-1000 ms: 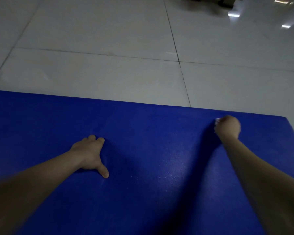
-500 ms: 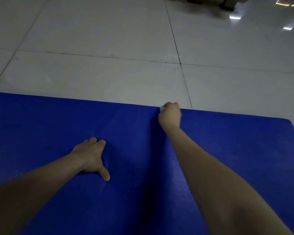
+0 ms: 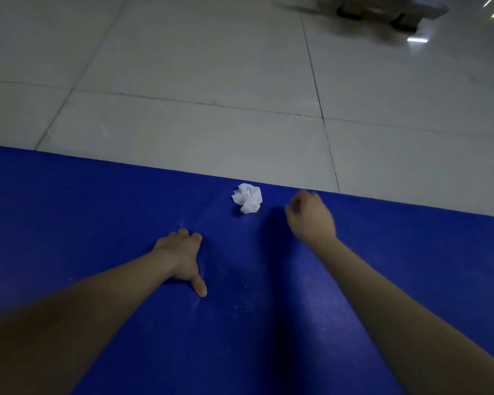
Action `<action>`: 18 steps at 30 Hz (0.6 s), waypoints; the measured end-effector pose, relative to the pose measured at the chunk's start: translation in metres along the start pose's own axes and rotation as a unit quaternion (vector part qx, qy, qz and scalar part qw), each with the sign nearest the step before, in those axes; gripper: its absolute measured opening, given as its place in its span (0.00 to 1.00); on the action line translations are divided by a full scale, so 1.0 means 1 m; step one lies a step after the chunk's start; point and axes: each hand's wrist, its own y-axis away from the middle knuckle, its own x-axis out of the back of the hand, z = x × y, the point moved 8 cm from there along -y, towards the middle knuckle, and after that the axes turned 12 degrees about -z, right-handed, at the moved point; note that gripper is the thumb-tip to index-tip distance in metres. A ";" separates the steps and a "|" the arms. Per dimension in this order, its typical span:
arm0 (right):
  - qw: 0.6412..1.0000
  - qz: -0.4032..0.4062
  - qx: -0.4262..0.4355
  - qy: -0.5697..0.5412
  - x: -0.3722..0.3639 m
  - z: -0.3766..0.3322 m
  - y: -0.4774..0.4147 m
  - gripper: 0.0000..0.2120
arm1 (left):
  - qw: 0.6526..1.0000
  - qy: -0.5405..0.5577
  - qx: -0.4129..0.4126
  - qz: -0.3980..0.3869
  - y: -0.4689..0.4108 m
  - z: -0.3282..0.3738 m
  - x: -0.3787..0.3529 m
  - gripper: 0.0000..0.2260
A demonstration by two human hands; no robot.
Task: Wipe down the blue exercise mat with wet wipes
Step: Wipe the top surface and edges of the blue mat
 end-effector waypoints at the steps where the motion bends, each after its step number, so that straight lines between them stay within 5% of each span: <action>1: 0.995 -0.070 -0.051 0.044 -0.008 0.026 0.004 0.15 | 1.000 -0.002 0.000 0.001 0.001 0.001 0.001 0.58; 3: 0.969 -0.195 -0.110 0.102 -0.035 0.063 0.016 0.25 | 1.000 0.001 0.004 0.001 0.003 -0.001 0.000 0.56; 6: 0.969 -0.207 -0.089 0.099 -0.045 0.070 0.018 0.26 | 0.999 -0.017 0.026 -0.014 0.006 0.005 0.002 0.52; 9: 0.960 -0.246 -0.087 0.102 -0.043 0.067 0.010 0.24 | 0.996 -0.073 0.042 -0.022 0.010 0.025 0.024 0.33; 11: 0.952 -0.272 -0.095 0.103 -0.044 0.071 0.006 0.24 | 0.996 -0.053 0.009 0.078 0.009 0.047 0.064 0.19; 14: 0.944 -0.301 -0.092 0.095 -0.046 0.067 0.005 0.24 | 0.957 0.046 -0.090 0.272 0.008 0.076 0.124 0.13; 18: 0.938 -0.322 -0.090 0.097 -0.045 0.065 0.004 0.22 | 0.951 -0.001 -0.125 0.284 -0.016 0.108 0.141 0.04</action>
